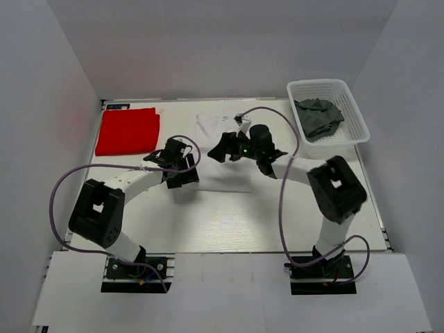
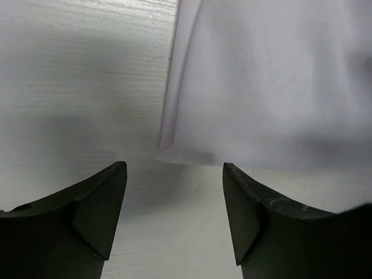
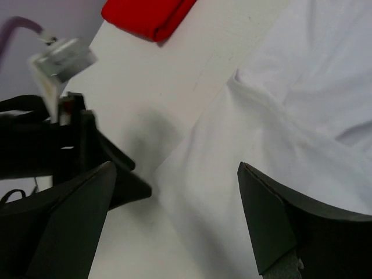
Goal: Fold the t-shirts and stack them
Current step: Grab one side of the 2/3 rectangular tshirt with both arms
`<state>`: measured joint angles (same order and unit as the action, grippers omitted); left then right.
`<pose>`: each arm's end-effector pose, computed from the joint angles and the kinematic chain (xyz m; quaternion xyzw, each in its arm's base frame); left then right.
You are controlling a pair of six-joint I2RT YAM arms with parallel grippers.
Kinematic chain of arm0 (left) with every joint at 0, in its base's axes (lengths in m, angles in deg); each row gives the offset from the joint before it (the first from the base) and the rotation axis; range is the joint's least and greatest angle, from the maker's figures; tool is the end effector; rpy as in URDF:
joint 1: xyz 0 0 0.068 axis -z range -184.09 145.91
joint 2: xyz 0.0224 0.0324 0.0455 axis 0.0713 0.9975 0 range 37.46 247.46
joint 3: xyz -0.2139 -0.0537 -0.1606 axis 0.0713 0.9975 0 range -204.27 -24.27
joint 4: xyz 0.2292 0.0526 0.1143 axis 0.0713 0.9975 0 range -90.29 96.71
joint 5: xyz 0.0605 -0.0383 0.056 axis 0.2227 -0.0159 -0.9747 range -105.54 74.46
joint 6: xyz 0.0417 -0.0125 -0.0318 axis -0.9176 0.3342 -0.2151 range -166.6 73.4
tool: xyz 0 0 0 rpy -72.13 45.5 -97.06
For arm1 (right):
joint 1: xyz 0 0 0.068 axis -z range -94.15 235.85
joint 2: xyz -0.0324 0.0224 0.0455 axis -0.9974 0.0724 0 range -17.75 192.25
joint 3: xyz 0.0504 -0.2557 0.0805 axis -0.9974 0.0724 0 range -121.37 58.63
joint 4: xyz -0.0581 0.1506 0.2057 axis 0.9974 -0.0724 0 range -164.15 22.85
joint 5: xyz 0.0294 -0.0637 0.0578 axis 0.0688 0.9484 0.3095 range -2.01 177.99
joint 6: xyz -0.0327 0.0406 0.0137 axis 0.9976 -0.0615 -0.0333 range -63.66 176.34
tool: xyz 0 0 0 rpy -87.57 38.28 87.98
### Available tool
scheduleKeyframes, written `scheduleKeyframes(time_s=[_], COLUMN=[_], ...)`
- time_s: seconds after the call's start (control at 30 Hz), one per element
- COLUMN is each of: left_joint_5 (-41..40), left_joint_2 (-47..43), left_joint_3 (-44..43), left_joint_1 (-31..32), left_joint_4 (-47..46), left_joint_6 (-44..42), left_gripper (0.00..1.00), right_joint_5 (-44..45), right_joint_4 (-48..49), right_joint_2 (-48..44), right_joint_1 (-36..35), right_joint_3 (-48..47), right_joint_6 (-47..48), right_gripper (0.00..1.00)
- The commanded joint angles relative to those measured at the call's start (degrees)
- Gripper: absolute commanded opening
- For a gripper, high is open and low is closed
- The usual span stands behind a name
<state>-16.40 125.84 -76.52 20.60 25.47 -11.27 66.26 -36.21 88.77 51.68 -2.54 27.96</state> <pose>0.2705 -0.1237 0.1847 -0.0917 0.9657 -0.1151 0.2139 0.3347 0.2432 0.2078 -0.1545 0.7692 0.4398 0.4370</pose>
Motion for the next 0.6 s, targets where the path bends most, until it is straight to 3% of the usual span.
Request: scheduleKeyframes(time_s=[0.0,0.1,0.17,0.23,0.37,0.57], left_joint_5=[1.3,1.9,2.6,3.1,3.7,4.7], left_joint_2=[0.8,1.4,2.1,4.0,5.3,5.8], left_joint_3=[0.7,1.9,1.9,1.9,1.9,3.1], left_joint_1=[0.3,0.3,0.3,0.3,0.3,0.3], left_joint_4=[-1.8,-2.5,-4.0,-4.0,-4.5,-5.6], left_joint_6=[-1.1,-1.1,-1.1,-1.1,-1.1,-1.1], left_gripper=[0.76,0.67,0.57,0.53,0.34,0.28], right_joint_5=[9.2,14.6,17.5,18.0,18.0,16.0], right_joint_4=[-2.8,-16.5,-20.0,-24.9,-28.9,-27.9], right_joint_2=[-11.7,-19.0,-22.0,-24.2,-24.8,-20.1], right_joint_1=[0.3,0.4,0.4,0.4,0.4,0.4], right_joint_3=[7.9,12.8,15.1,16.7,19.3,20.5], right_joint_6=[0.9,1.1,1.1,0.7,-0.9,-2.2], right_gripper=[0.90,0.90,0.90,0.90,0.90,0.89])
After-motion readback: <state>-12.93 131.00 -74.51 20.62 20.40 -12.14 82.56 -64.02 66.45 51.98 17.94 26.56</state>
